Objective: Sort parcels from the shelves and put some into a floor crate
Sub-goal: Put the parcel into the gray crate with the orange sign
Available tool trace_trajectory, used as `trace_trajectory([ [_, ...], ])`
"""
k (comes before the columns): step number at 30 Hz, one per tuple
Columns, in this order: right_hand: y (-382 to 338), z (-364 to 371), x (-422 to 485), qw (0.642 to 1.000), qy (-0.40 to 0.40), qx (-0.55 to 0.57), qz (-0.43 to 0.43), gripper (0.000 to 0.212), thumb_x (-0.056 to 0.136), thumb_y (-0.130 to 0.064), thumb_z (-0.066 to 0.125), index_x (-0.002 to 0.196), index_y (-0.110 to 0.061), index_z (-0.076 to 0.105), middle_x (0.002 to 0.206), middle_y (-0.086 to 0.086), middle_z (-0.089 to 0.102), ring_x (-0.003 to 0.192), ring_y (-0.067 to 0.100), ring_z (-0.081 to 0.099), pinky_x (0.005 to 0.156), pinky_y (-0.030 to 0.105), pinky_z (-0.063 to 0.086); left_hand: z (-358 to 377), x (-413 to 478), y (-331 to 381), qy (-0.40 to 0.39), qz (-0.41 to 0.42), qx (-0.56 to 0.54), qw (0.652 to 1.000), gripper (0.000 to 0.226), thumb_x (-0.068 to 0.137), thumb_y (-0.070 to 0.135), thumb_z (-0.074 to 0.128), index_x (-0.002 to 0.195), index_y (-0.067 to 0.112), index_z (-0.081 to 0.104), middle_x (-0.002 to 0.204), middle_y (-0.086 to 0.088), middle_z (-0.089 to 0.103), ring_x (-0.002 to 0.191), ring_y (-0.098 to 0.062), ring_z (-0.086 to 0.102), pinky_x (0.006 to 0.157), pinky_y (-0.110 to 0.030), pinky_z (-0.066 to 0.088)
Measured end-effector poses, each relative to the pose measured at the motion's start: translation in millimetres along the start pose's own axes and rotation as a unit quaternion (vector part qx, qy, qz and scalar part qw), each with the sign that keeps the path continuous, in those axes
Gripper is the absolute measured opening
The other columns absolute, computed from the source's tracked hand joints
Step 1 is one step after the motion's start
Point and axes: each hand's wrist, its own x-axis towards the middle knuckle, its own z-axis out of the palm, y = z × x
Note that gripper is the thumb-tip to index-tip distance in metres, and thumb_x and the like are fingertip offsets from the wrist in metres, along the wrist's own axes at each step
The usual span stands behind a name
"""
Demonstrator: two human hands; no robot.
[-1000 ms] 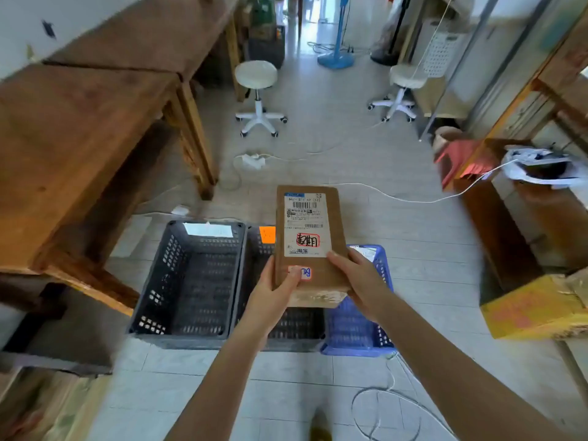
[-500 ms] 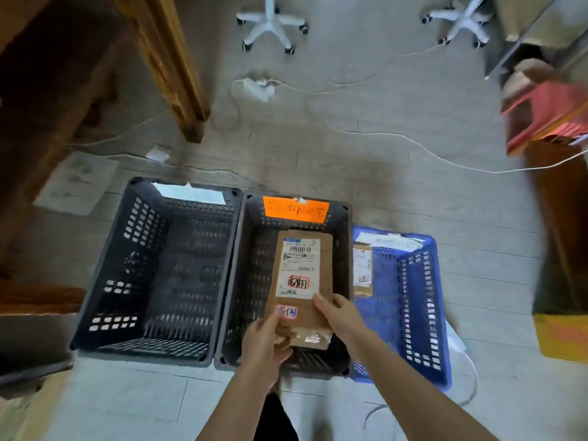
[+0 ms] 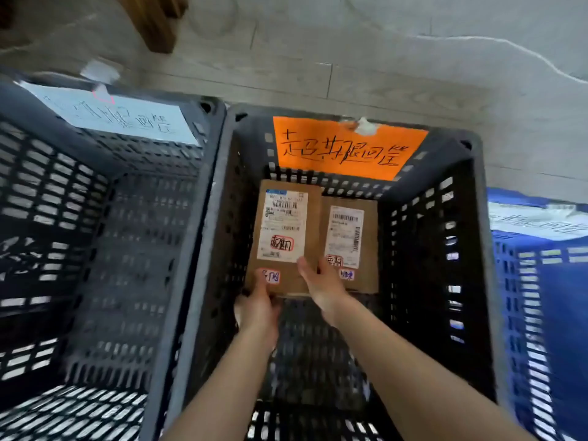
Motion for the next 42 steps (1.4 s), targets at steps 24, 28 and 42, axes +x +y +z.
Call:
trace_trajectory([
  [24,-165.6,17.2,-272.8,0.969,-0.080,-0.221,-0.078,0.055,0.089,-0.032,0.058,0.136,-0.007,0.044,0.140,0.004,0.048,0.128,0.019,0.046,0.097,0.024,0.034,-109.7,-287.4,148.2,-0.019,0.051,0.052,0.997,0.029,0.096,0.032,0.047,0.075,0.012,0.050,0.082,0.001,0.050,0.082,-0.017,0.051,0.074,-0.031,0.042],
  [28,-233.7,67.6,-397.9,0.934,-0.175,-0.264,-0.167,0.059,0.086,-0.035,0.061,0.136,-0.008,0.044,0.138,0.002,0.049,0.126,0.017,0.047,0.098,0.025,0.036,-183.1,-414.6,214.6,-0.021,0.123,-0.020,0.992,0.027,0.096,0.032,0.047,0.076,0.014,0.050,0.099,-0.004,0.052,0.098,-0.016,0.051,0.090,-0.033,0.042],
  [42,-225.5,318.5,-841.8,0.751,-0.501,-0.255,-0.346,0.007,0.089,-0.035,0.056,0.089,-0.030,0.060,0.105,-0.003,0.066,0.101,0.009,0.061,0.085,0.023,0.047,-589.9,-730.2,233.3,0.160,0.395,-0.210,0.880,0.020,0.093,0.032,0.054,0.082,0.017,0.062,0.090,-0.006,0.067,0.083,-0.022,0.063,0.073,-0.033,0.051],
])
